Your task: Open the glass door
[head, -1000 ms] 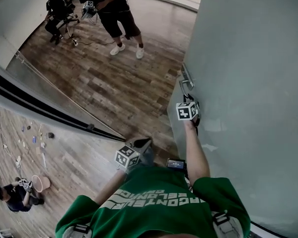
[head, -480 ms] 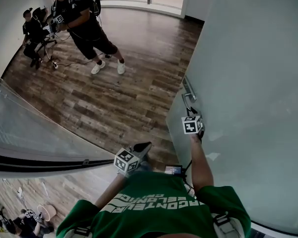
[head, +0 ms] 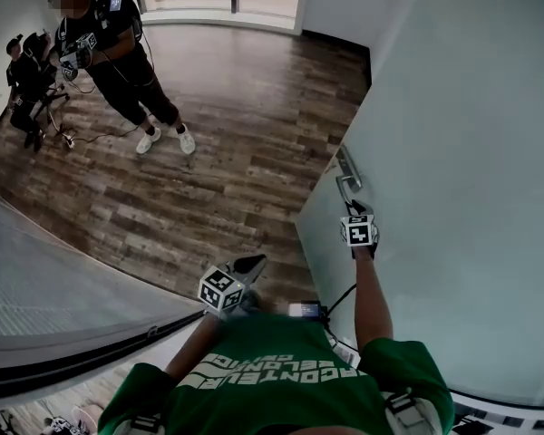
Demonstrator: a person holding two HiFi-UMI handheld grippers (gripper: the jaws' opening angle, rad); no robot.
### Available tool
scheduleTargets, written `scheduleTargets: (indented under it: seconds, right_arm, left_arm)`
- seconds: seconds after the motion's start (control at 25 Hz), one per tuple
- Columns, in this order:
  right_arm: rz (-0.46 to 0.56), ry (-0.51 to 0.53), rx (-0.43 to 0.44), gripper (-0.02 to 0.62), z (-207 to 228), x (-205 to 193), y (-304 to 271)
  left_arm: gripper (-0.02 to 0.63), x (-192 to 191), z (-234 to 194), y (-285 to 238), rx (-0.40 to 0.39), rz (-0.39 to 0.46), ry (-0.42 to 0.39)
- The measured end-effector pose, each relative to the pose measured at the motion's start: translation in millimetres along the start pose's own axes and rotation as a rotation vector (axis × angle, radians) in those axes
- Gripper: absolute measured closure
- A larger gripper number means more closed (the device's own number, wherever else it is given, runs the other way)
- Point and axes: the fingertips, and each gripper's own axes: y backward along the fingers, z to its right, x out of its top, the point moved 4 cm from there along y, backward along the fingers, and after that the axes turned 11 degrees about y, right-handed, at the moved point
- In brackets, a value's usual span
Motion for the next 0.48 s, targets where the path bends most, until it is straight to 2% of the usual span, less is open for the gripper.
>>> scheduleTargets:
  seconds: [0.48]
  right_arm:
    - [-0.05, -0.055, -0.07, 0.52, 63, -17, -10]
  left_arm:
    - [0.592, 30, -17, -26, -0.007, -0.017, 0.008]
